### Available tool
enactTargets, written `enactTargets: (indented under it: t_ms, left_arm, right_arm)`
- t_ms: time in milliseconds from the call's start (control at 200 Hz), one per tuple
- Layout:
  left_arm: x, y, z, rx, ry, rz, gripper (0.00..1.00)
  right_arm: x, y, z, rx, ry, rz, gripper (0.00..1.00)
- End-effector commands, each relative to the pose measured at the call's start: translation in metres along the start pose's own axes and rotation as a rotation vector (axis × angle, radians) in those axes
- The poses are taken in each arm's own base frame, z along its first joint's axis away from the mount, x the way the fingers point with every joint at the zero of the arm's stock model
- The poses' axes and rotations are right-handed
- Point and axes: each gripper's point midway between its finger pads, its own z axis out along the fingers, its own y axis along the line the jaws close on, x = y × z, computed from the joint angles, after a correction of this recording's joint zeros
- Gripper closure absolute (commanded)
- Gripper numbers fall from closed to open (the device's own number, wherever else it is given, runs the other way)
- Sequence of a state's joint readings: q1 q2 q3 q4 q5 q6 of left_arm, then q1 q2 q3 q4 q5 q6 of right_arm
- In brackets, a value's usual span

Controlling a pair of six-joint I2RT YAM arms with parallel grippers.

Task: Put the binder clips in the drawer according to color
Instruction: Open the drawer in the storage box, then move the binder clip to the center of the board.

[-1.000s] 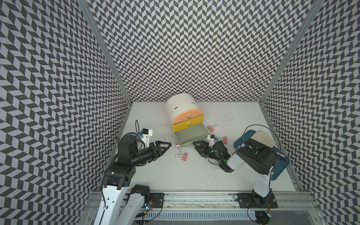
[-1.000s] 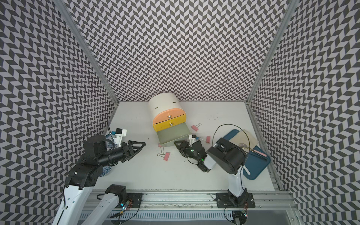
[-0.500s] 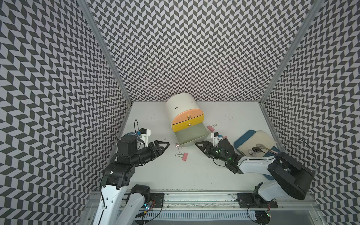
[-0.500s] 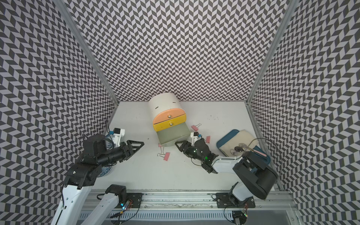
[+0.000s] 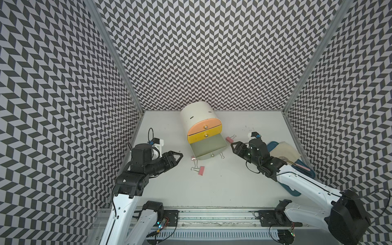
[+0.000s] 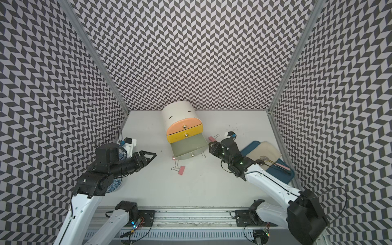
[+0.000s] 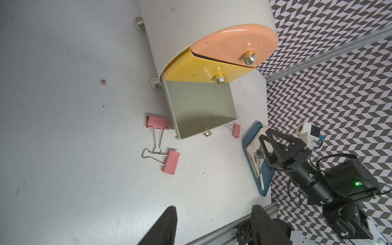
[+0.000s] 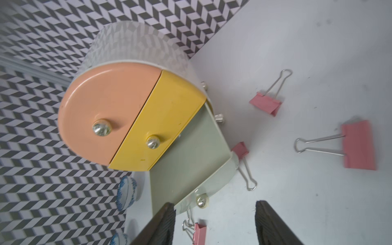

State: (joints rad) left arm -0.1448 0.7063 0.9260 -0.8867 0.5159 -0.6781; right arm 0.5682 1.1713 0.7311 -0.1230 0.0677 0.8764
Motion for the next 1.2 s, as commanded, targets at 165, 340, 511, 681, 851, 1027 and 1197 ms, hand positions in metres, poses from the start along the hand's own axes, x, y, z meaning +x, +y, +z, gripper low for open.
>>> enactTargets:
  t_ms: [165,340,511,681,851,1027,1197]
  left_arm:
    - [-0.002,0.001,0.017,0.013,-0.008,0.017,0.41]
    - [0.003,0.002,0.025,0.017,0.001,0.008,0.41]
    - [0.005,0.006,0.03,0.014,0.003,0.004,0.41]
    - [0.003,0.007,0.034,0.012,0.001,-0.003,0.4]
    - [0.001,0.008,0.037,0.008,0.0,-0.005,0.4]
    - [0.0,0.007,0.039,0.005,0.008,-0.001,0.4]
    - [0.001,0.008,0.038,-0.005,0.018,0.013,0.4]
  right_arm:
    - [-0.027,-0.037,0.016,0.154,0.054,-0.032,0.35]
    - [-0.041,-0.051,0.043,0.234,0.097,-0.038,0.36]
    - [-0.035,-0.05,0.079,0.208,0.25,-0.062,0.4]
    - [-0.024,-0.048,0.101,0.13,0.321,0.012,0.54]
    - [0.01,-0.059,0.102,0.059,0.384,0.109,0.74]
    - [0.044,-0.058,0.094,-0.034,0.416,0.189,0.92]
    - [0.071,-0.035,0.095,-0.1,0.447,0.197,1.0]
